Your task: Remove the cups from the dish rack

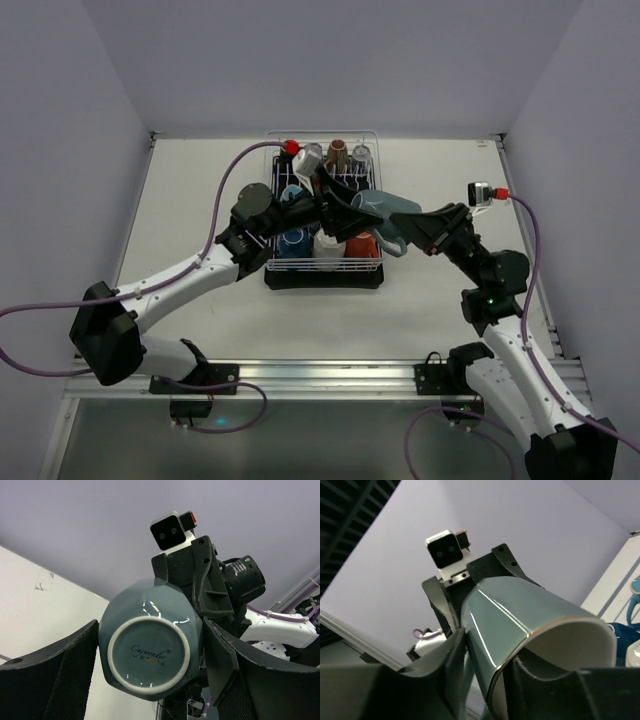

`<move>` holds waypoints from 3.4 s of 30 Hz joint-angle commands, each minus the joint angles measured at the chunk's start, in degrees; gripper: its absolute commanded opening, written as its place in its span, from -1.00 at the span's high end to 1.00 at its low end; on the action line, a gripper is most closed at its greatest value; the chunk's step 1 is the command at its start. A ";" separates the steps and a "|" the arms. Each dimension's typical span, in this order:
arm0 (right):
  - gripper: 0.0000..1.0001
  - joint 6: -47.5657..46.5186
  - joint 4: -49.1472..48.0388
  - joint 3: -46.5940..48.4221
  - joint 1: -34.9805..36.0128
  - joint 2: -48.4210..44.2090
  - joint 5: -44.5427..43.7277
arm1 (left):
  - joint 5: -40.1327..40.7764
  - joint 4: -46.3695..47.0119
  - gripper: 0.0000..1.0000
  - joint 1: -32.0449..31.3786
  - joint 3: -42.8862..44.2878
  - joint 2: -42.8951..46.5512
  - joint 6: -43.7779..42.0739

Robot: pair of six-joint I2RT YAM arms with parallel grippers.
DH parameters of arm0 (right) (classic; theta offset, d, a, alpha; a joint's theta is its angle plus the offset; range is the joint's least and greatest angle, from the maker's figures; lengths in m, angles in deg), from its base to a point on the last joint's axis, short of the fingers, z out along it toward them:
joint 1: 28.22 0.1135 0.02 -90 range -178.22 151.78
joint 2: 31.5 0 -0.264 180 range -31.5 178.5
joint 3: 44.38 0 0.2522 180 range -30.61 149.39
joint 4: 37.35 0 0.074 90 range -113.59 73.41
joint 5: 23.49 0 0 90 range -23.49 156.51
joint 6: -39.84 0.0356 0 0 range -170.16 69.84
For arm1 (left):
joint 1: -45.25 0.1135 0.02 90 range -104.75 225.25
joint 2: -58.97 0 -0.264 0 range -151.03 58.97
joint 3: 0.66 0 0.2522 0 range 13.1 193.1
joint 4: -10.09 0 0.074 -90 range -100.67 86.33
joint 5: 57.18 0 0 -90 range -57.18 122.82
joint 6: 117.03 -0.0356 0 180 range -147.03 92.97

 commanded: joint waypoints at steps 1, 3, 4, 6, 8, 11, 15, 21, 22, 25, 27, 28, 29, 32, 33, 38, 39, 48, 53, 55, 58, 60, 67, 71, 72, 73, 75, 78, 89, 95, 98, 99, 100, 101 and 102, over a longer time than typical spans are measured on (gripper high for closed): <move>0.32 2.10 -7.00 -1.08 0.33 -1.87 -1.47 | 0.84 7.32 0.91 -1.30 0.52 0.39 -1.24; 0.82 2.19 -7.09 -1.44 0.33 -2.67 -2.79 | 1.19 6.97 0.75 -1.39 0.17 0.74 -1.86; 1.00 2.01 -7.18 -1.88 0.42 -3.11 -3.14 | 1.28 6.27 0.44 -1.39 -0.26 0.83 -2.56; 1.00 1.75 -7.09 -2.23 0.33 -3.90 -3.32 | 3.02 3.81 0.02 -1.39 -0.27 2.05 -3.96; 1.00 1.75 -7.09 -2.85 0.33 -4.69 -3.50 | 4.79 -0.14 -0.54 -1.48 -0.71 3.81 -6.69; 1.00 1.05 -6.39 -2.85 0.33 -5.48 -3.94 | 9.87 -5.33 -0.92 -1.39 -1.85 6.44 -10.72; 1.00 -3.17 0.18 -0.21 0.33 -5.57 -4.55 | 14.98 -12.45 -1.00 -1.39 -2.20 9.00 -13.81; 1.00 -14.02 15.68 5.30 0.24 -5.40 -5.87 | 27.02 -26.82 -1.00 -1.48 -0.27 14.80 -19.43; 1.00 -17.38 20.81 7.24 0.15 -5.22 -7.96 | 28.42 -30.01 -1.00 -1.39 0.34 15.33 -20.31; 1.00 -32.14 39.81 16.55 0.15 -2.33 -14.80 | 33.52 -42.58 -1.00 -1.48 1.31 19.44 -24.00; 1.00 -42.22 51.46 24.11 0.07 0.39 -18.24 | 37.39 -50.03 -1.00 -1.39 0.35 21.56 -25.15; 1.00 -44.89 54.93 26.57 0.15 3.62 -20.96 | 38.45 -52.25 -1.00 -1.39 -0.09 22.53 -25.24; 1.00 -47.53 57.75 28.86 0.07 5.40 -25.95 | 39.07 -54.10 -1.00 -1.39 -1.05 24.80 -25.07; 1.00 -56.24 67.51 39.39 0.15 14.00 -33.27 | 39.68 -59.47 -1.00 -1.48 -3.16 29.47 -25.67; 1.00 -60.09 71.88 41.69 0.07 16.64 -38.25 | 40.82 -61.74 -1.00 -1.39 -3.69 30.61 -25.85; 1.00 -67.32 79.92 53.64 0.07 35.16 -49.55 | 48.38 -62.57 -1.00 -1.39 -8.51 37.12 -27.17; 1.00 -68.73 81.75 55.15 -0.20 37.56 -50.42 | 48.13 -59.51 -1.00 -1.39 -9.84 38.35 -27.35; 1.00 -72.86 83.09 66.23 -3.27 59.34 -45.34 | 48.13 -55.00 -1.00 -1.13 -16.08 43.37 -28.05; 1.00 -73.23 80.54 70.44 -4.94 66.84 -37.80 | 44.71 -54.74 -1.00 0.54 -16.79 42.23 -27.53; 1.00 -72.61 79.92 71.94 -5.82 70.17 -35.33 | 43.04 -54.65 -0.99 1.07 -16.88 41.62 -27.52; 1.00 -71.47 80.19 75.37 -6.70 73.43 -34.61 | 41.71 -54.47 -0.97 2.56 -16.97 40.56 -27.44; 1.00 -71.38 80.71 77.13 -7.40 75.98 -34.70 | 40.66 -54.21 -0.96 3.62 -17.06 40.21 -27.44; 1.00 -71.55 84.05 80.82 -8.28 80.38 -34.26 | 39.25 -53.95 -0.96 6.69 -16.88 38.19 -27.35; 0.88 -70.94 84.32 81.00 -8.28 80.82 -35.75 | 39.77 -53.94 -0.96 7.40 -16.09 37.04 -27.52; 0.82 -70.85 85.01 81.44 -8.20 81.35 -35.58 | 39.95 -54.03 -0.96 7.40 -15.83 36.69 -27.61; 0.75 -70.76 85.63 82.14 -8.28 81.70 -35.32 | 40.04 -54.12 -0.96 7.40 -15.22 35.99 -27.53; 0.45 -70.50 87.47 84.34 -8.28 82.40 -35.49 | 40.30 -55.08 -0.96 7.31 -14.07 34.76 -27.53; 0.04 -70.06 87.57 84.43 -8.20 80.92 -36.37 | 40.65 -56.23 -0.96 7.31 -12.05 33.09 -27.35; -0.94 -65.23 77.05 71.44 -7.76 57.12 -30.32 | 43.63 -56.76 -0.93 7.31 -1.60 20.01 -24.63; -0.98 -56.89 59.06 46.67 -4.78 33.84 -20.04 | 48.12 -55.26 -0.94 7.49 6.31 8.32 -22.60; -0.98 -51.96 50.69 32.78 -2.49 21.44 -14.86 | 49.71 -57.02 -0.99 7.57 13.34 1.02 -22.87; -0.98 -51.34 49.79 29.96 -1.79 16.62 -13.97 | 49.45 -57.28 -0.99 7.75 16.05 -2.13 -22.95; -0.98 -50.21 49.69 25.85 -1.35 14.49 -13.52 | 48.92 -57.29 -0.99 7.92 17.04 -3.55 -23.30; -0.97 -49.76 49.69 24.07 -0.65 12.47 -13.43 | 48.74 -57.02 -0.99 8.01 17.74 -5.65 -23.65; -0.96 -49.41 49.60 22.31 -0.38 8.70 -13.00 | 48.04 -56.76 -0.99 8.45 19.05 -6.54 -24.61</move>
